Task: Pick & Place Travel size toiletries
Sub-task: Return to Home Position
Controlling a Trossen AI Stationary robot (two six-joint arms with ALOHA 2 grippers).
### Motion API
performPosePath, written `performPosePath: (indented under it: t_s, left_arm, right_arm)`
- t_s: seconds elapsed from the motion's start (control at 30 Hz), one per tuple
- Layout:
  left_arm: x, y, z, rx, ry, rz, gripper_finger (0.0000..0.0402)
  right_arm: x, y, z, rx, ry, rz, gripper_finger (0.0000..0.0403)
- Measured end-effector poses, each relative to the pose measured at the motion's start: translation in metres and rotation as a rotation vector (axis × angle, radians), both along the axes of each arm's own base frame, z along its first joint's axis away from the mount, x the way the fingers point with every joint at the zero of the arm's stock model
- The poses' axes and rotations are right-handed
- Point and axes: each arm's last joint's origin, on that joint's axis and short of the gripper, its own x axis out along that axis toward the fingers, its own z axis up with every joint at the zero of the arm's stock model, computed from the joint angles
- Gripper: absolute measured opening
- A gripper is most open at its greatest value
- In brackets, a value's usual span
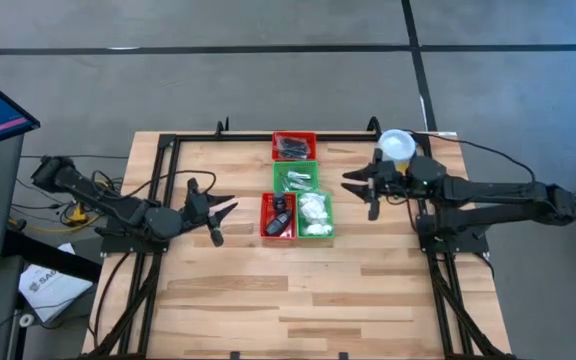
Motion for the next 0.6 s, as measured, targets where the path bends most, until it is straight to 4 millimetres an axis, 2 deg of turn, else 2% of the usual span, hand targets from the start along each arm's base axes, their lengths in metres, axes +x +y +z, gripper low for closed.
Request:
performPosePath:
  t_s: [0.13,0.37,0.6]
  left_arm:
    - [-0.011,0.009,-0.009,-0.018,-0.053,-0.009,0.0088]
    - [-0.044,0.02,-0.022,-0.051,-0.185,-0.11,0.0088]
    - [-0.067,0.029,-0.033,-0.041,-0.308,-0.132,0.0088]
  right_arm:
    - [-0.016,0.001,-0.009,0.016,-0.028,-0.058,0.0113]
    - [-0.037,0.004,-0.018,-0.011,-0.078,-0.062,0.0113]
    - [-0.056,0.006,-0.042,-0.017,-0.12,-0.072,0.0113]
